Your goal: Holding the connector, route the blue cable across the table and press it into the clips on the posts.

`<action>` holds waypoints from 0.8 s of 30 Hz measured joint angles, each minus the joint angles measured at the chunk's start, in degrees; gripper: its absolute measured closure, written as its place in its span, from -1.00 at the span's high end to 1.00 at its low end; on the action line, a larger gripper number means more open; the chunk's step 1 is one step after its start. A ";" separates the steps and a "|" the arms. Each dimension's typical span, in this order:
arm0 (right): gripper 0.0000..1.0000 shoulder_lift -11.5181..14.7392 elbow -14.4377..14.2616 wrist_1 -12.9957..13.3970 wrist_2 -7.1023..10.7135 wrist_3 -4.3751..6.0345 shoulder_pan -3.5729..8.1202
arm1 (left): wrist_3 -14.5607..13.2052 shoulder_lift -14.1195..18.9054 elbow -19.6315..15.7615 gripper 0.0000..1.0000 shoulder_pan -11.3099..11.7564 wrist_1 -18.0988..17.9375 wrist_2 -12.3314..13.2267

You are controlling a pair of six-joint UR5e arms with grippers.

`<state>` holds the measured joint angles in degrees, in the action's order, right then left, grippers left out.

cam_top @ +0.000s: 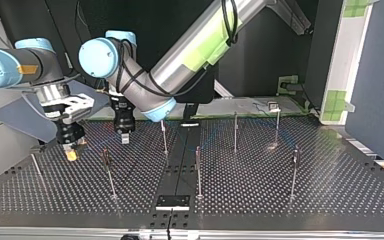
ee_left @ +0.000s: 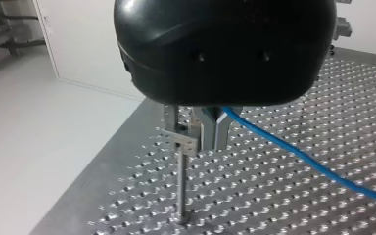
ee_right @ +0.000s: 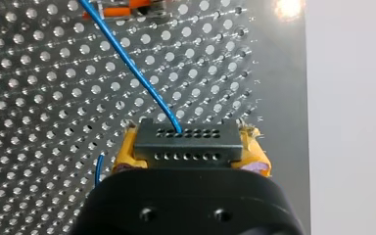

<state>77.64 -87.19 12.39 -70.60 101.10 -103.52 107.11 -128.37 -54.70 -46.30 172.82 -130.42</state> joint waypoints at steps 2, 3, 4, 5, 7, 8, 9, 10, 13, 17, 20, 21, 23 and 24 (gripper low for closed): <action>-0.96 0.00 0.42 -0.35 0.05 -0.05 0.01 | -0.57 0.00 0.08 -1.00 0.36 -0.86 0.33; -0.96 0.01 0.66 -0.54 0.06 -0.07 0.01 | -0.81 0.01 0.10 -1.00 0.63 -1.48 0.63; -0.96 0.02 0.83 -0.65 0.07 -0.08 0.01 | -0.92 0.01 0.11 -1.00 0.84 -2.01 0.95; -0.96 0.03 0.98 -0.78 0.08 -0.08 0.02 | -0.98 0.01 0.11 -1.00 1.04 -2.57 1.35; -0.96 0.08 1.25 -1.02 0.08 -0.04 0.03 | -0.97 -0.01 0.10 -1.00 1.48 -3.66 2.50; -0.96 0.09 1.33 -1.10 0.07 0.01 0.02 | -0.91 -0.02 0.09 -1.00 1.65 -3.98 3.03; -0.96 0.09 1.41 -1.19 0.06 0.06 0.04 | -0.78 -0.03 0.06 -1.00 1.86 -4.23 3.77; -0.96 0.09 1.46 -1.25 0.04 0.09 0.07 | -0.64 -0.05 0.05 -1.00 2.00 -4.34 4.31; -0.96 0.06 1.57 -1.32 0.00 0.31 0.23 | -0.32 -0.09 0.01 -1.00 2.48 -4.48 5.94; -0.96 0.02 1.69 -1.25 -0.02 0.54 0.63 | -0.18 -0.07 0.03 -1.00 2.78 -4.56 7.88; -0.96 -0.03 1.71 -1.20 -0.04 0.59 0.99 | -0.17 -0.31 0.03 -1.00 3.12 -4.64 8.90; -0.96 -0.07 1.71 -1.19 -0.02 0.59 1.12 | -0.20 -0.58 0.03 -1.00 3.47 -4.69 9.40; -0.96 -0.15 1.71 -1.11 -0.01 0.62 1.32 | -0.26 -0.96 0.03 -1.00 3.99 -4.91 10.20; -0.96 -0.24 1.71 -1.06 0.00 0.62 1.45 | -0.30 -1.18 0.03 -1.00 4.28 -5.16 10.74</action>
<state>77.40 -85.48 11.33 -70.60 101.72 -102.07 106.80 -129.55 -54.66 -42.01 167.66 -119.69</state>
